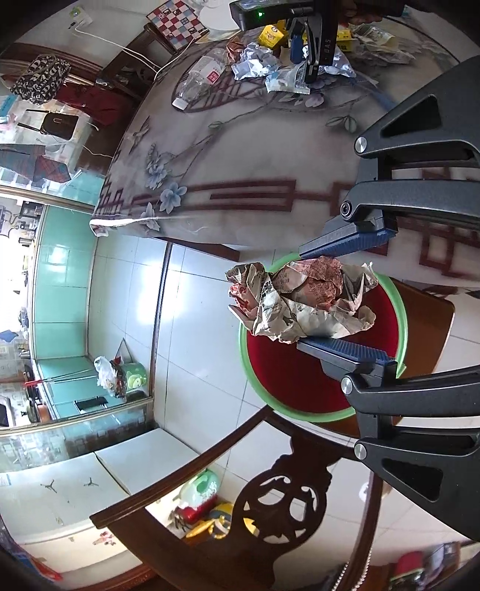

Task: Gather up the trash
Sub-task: 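Carry paper ball to red bucket with left tool while right tool grasps white snack bag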

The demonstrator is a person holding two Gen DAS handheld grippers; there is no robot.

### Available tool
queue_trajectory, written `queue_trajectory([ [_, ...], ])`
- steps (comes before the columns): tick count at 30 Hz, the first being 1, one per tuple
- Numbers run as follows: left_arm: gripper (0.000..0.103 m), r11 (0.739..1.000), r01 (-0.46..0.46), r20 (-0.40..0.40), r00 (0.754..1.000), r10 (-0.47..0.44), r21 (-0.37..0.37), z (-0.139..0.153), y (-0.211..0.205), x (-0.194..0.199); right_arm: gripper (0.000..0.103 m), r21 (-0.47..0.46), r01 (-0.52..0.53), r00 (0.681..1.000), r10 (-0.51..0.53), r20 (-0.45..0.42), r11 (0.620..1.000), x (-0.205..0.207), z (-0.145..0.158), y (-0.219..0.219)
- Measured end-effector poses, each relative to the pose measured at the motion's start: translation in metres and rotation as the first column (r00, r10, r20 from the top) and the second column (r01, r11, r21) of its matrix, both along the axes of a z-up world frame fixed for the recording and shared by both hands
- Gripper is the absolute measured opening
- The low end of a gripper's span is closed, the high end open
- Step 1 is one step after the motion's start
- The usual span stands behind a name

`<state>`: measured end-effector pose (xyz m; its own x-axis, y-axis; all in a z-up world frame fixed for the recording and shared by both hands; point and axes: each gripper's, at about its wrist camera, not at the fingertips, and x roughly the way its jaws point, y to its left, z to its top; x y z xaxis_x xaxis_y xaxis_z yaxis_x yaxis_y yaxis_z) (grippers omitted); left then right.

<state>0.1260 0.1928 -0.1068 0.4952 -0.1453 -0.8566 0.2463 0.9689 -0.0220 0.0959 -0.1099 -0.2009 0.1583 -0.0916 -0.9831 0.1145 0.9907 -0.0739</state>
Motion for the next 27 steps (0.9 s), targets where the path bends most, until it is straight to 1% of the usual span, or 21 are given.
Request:
queue_trajectory([
  [1,0.041,1.000,0.000,-0.001,1.000,0.000,0.002,0.000,0.001,0.001,0.042,0.018,0.003,1.000,-0.003,0.023,1.000,0.000,0.003,0.000],
  [2,0.041,1.000,-0.004,-0.003,1.000,0.004,0.004,-0.002,0.002,0.002,0.018,0.036,0.004,0.999,-0.005,0.039,0.999,0.000,0.007,0.000],
  [3,0.041,1.000,-0.010,-0.007,1.000,0.010,0.005,-0.003,0.005,0.003,0.003,0.044,0.006,0.999,-0.008,0.052,0.999,0.001,0.011,0.000],
  [4,0.041,1.000,-0.016,-0.012,1.000,0.016,0.005,-0.005,0.007,0.005,0.001,0.049,0.005,0.998,-0.008,0.064,0.999,0.002,0.016,0.001],
  [7,0.041,0.999,-0.032,-0.022,0.999,0.032,0.006,-0.009,0.013,0.010,0.000,0.054,-0.015,0.996,0.010,0.087,0.998,0.006,0.027,0.006],
  [9,0.041,0.999,-0.037,-0.021,0.999,0.037,0.004,-0.009,0.016,0.012,0.000,0.025,-0.034,0.995,0.032,0.092,0.999,0.010,0.029,0.010],
  [10,0.041,0.999,-0.038,-0.021,0.999,0.038,0.003,-0.009,0.017,0.012,0.001,0.006,-0.039,0.995,0.039,0.088,0.999,0.013,0.028,0.009],
  [11,0.042,0.999,-0.040,-0.021,0.999,0.040,0.002,-0.009,0.019,0.013,0.002,-0.004,-0.051,0.997,0.051,0.065,0.999,0.016,0.024,0.007],
  [13,0.042,0.999,-0.044,-0.023,0.999,0.044,0.003,-0.009,0.022,0.013,0.018,-0.046,-0.079,0.997,0.080,0.022,0.996,0.025,0.017,0.008],
  [15,0.042,0.999,-0.050,-0.031,0.998,0.050,0.002,-0.011,0.024,0.013,0.060,-0.081,-0.132,0.991,0.131,-0.024,0.988,0.028,0.006,0.007],
  [16,0.042,0.999,-0.052,-0.034,0.998,0.052,0.001,-0.011,0.025,0.014,0.064,-0.088,-0.149,0.989,0.147,-0.034,0.985,0.030,0.003,0.007],
  [18,0.042,0.999,-0.052,-0.039,0.998,0.052,0.000,-0.012,0.025,0.014,0.072,-0.062,-0.176,0.984,0.173,-0.054,0.982,0.031,-0.003,0.006],
  [19,0.043,0.999,-0.051,-0.040,0.998,0.051,0.000,-0.013,0.025,0.014,0.074,-0.054,-0.186,0.981,0.182,-0.073,0.981,0.033,-0.009,0.006],
  [20,0.043,0.999,-0.051,-0.042,0.998,0.051,-0.001,-0.013,0.024,0.014,0.077,-0.056,-0.187,0.981,0.183,-0.059,0.981,0.035,-0.009,0.005],
  [22,0.043,0.999,-0.050,-0.045,0.998,0.050,-0.002,-0.014,0.023,0.015,0.077,-0.047,-0.175,0.983,0.172,-0.059,0.983,0.038,-0.009,0.003],
  [23,0.043,0.999,-0.048,-0.046,0.998,0.048,-0.003,-0.014,0.022,0.015,0.072,-0.039,-0.163,0.985,0.161,-0.056,0.986,0.038,-0.008,0.003],
  [24,0.043,0.999,-0.045,-0.046,0.998,0.045,-0.002,-0.015,0.021,0.014,0.057,-0.021,-0.159,0.986,0.158,-0.049,0.987,0.039,-0.007,0.003],
  [25,0.043,0.999,-0.043,-0.046,0.998,0.043,-0.001,-0.015,0.020,0.015,0.050,0.008,-0.157,0.987,0.157,-0.040,0.988,0.039,-0.005,0.004],
  [27,0.043,0.999,-0.043,-0.049,0.998,0.043,0.000,-0.017,0.019,0.015,0.031,0.009,-0.165,0.986,0.165,-0.030,0.986,0.042,-0.001,0.008],
])
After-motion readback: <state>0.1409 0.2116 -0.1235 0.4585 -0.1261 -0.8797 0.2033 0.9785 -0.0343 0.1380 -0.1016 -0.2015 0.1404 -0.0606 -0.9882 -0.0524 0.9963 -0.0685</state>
